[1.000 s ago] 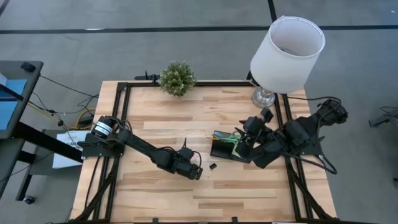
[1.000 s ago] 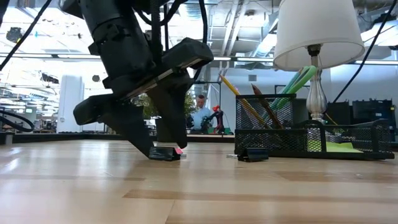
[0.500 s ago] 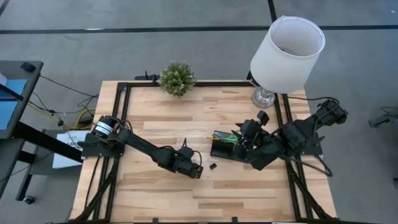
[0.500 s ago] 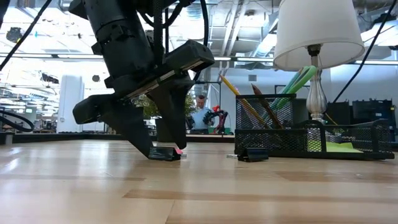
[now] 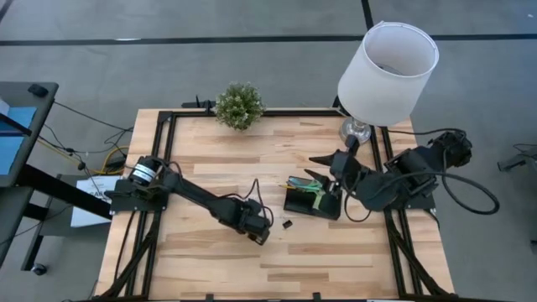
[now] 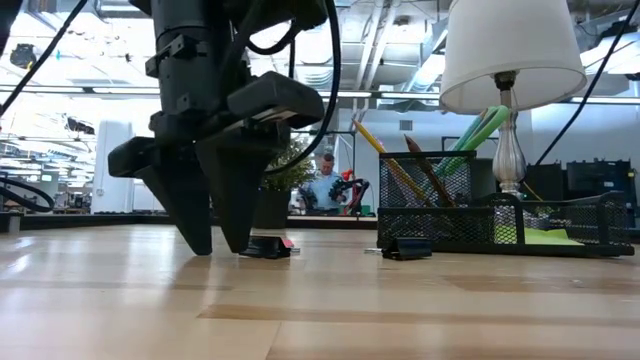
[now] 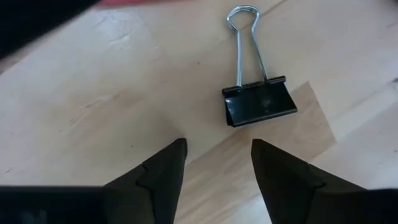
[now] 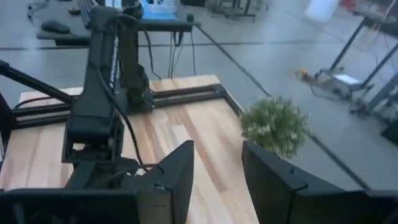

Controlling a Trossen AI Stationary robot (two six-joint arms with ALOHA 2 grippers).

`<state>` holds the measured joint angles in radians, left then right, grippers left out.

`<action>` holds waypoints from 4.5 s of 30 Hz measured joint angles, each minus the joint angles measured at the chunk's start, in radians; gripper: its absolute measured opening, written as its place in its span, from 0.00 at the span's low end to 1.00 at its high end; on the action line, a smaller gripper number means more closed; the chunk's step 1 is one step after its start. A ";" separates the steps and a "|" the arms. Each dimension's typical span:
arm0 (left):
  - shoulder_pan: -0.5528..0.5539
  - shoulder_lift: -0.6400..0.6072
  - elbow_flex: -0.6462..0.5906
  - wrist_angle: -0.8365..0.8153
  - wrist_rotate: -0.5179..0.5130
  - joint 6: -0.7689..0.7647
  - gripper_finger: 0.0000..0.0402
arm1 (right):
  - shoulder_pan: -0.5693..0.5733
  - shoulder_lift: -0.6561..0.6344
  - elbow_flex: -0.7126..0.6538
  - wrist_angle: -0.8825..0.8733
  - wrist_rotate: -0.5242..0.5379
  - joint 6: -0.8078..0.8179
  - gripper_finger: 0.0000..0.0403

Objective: Pick and place office supplies into organizer
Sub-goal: Put the left black binder clip on the black desk organizer

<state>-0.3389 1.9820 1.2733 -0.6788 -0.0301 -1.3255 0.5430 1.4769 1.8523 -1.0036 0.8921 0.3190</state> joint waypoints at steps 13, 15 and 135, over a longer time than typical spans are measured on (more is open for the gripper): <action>-0.001 -0.001 -0.004 0.128 0.012 -0.060 0.42 | 0.000 0.000 -0.014 -0.042 -0.003 -0.024 0.32; -0.001 0.000 -0.003 0.137 0.027 -0.018 0.42 | -0.001 0.000 -0.014 -0.041 -0.003 -0.024 0.32; 0.064 0.067 0.104 0.204 -0.243 0.384 0.34 | -0.009 0.000 -0.014 -0.027 -0.004 -0.030 0.32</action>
<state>-0.2745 2.0487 1.3777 -0.4744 -0.2729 -0.9416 0.5339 1.4773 1.8378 -1.0309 0.8879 0.2886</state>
